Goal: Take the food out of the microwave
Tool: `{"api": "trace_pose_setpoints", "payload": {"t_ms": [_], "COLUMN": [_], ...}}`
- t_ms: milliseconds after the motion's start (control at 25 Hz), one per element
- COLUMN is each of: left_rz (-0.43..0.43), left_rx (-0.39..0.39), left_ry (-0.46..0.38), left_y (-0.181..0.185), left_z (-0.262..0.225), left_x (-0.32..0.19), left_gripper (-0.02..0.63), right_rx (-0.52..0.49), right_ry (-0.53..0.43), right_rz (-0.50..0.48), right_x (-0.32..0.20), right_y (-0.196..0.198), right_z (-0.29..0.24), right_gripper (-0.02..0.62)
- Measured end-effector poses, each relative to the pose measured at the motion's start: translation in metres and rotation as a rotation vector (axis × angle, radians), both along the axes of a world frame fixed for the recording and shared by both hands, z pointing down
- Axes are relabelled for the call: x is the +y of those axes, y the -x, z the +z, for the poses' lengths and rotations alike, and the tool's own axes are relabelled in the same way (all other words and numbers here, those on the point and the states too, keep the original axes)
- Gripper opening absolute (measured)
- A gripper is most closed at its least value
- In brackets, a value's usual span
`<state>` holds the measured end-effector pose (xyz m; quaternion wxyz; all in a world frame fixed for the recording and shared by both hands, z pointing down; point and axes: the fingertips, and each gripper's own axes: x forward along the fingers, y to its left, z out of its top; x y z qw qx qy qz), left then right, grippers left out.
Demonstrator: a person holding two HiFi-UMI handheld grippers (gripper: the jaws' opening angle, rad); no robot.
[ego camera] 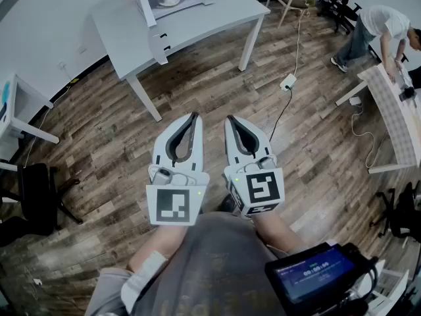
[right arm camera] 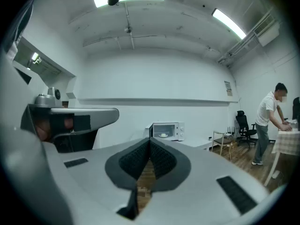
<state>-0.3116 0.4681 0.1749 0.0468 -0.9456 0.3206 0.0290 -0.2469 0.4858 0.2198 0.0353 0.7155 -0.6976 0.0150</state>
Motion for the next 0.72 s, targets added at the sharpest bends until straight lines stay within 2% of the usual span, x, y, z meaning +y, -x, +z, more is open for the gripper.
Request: {"api": "trace_pose_setpoints", "payload": {"t_ms": [440, 560, 720], "left_rz": [0.003, 0.006, 0.009], "left_rx": [-0.012, -0.027, -0.032], "left_ry": [-0.004, -0.007, 0.000], "left_y": [-0.021, -0.022, -0.049], "left_z": [0.008, 0.013, 0.011], "left_x": [0.015, 0.020, 0.026], "left_gripper": [0.008, 0.008, 0.008], "right_rx": [-0.023, -0.046, -0.067], "right_ry": [0.009, -0.014, -0.014], "right_rz": [-0.011, -0.024, -0.059], "right_x": [0.016, 0.021, 0.023], "right_y": [-0.017, -0.017, -0.040], "right_z": [0.010, 0.013, 0.010], "right_gripper": [0.006, 0.006, 0.006]}}
